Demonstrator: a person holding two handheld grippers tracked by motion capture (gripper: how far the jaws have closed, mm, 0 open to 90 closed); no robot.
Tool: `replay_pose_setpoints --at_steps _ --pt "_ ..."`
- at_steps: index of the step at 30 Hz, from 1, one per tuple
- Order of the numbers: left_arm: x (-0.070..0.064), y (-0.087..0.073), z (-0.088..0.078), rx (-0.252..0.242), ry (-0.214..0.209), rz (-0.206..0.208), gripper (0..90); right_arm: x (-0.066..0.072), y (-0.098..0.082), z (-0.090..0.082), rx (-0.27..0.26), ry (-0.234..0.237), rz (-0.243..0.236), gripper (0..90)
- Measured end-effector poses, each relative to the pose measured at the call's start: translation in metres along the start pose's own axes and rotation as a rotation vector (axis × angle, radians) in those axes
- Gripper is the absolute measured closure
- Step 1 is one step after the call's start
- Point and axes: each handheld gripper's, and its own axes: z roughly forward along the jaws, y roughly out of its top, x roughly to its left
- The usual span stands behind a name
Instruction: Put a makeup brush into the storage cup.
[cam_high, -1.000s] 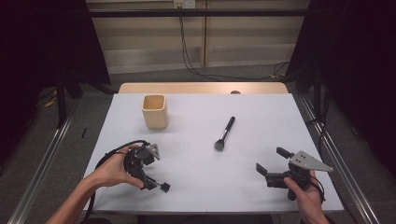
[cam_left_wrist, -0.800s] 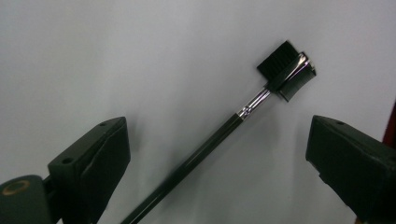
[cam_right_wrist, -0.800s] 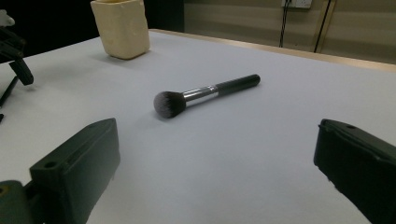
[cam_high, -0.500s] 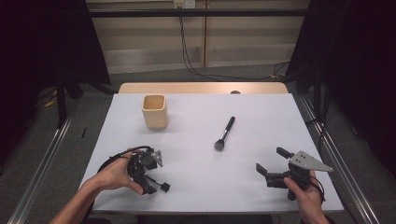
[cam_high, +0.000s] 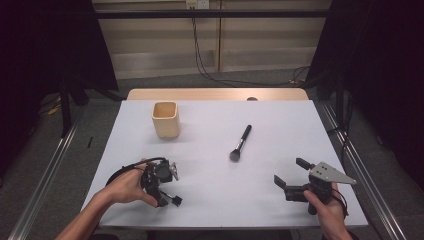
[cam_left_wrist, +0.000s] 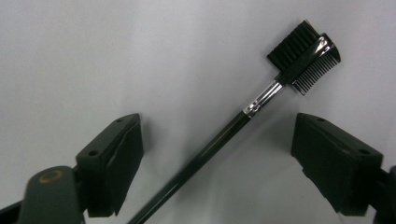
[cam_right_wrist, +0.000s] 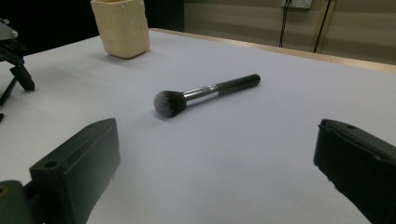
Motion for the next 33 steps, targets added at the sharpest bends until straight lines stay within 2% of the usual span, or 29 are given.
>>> replay_pose_setpoints --at_steps 5,8,9,10,11,12,13,17,21,28,30,33 --pt "-0.003 0.003 -0.002 0.017 0.003 -0.005 25.5 0.0 0.0 0.001 0.006 -0.005 -0.003 0.0" --pt "-0.005 0.005 -0.004 0.033 -0.002 0.01 35.7 0.001 0.0 0.001 0.003 -0.003 0.001 0.0" --pt "-0.005 0.006 -0.005 0.035 -0.006 0.009 43.6 0.001 0.0 0.0 0.004 -0.003 -0.001 0.0" --pt "-0.005 0.006 -0.005 0.036 -0.006 0.009 43.6 0.001 0.0 0.0 0.004 -0.003 -0.001 0.0" --pt "-0.005 0.007 -0.006 0.039 -0.011 0.012 49.4 0.0 0.0 0.0 0.002 -0.003 0.001 0.0" --pt "-0.004 0.007 -0.006 0.039 -0.013 0.013 49.4 0.0 0.0 0.0 0.002 -0.003 0.001 0.0" --pt "-0.004 0.007 -0.007 0.037 -0.013 0.013 54.9 0.0 0.0 0.0 0.004 -0.001 0.001 0.0" --pt "-0.005 0.008 -0.007 0.046 -0.008 0.014 58.0 0.0 0.0 0.0 0.004 0.001 0.001 0.0" --pt "-0.008 0.011 -0.007 0.06 -0.021 0.035 72.2 0.0 0.0 0.0 0.001 0.0 0.007 0.0" --pt "-0.007 0.011 -0.007 0.06 -0.035 0.038 79.9 0.0 0.0 0.0 0.001 0.0 0.011 0.0" --pt "-0.007 0.011 -0.006 0.059 -0.043 0.041 85.5 0.0 0.0 0.0 0.002 0.001 0.009 0.0" --pt "-0.006 0.01 -0.006 0.051 -0.051 0.035 85.8 0.0 0.0 0.0 0.002 0.001 0.011 0.0"
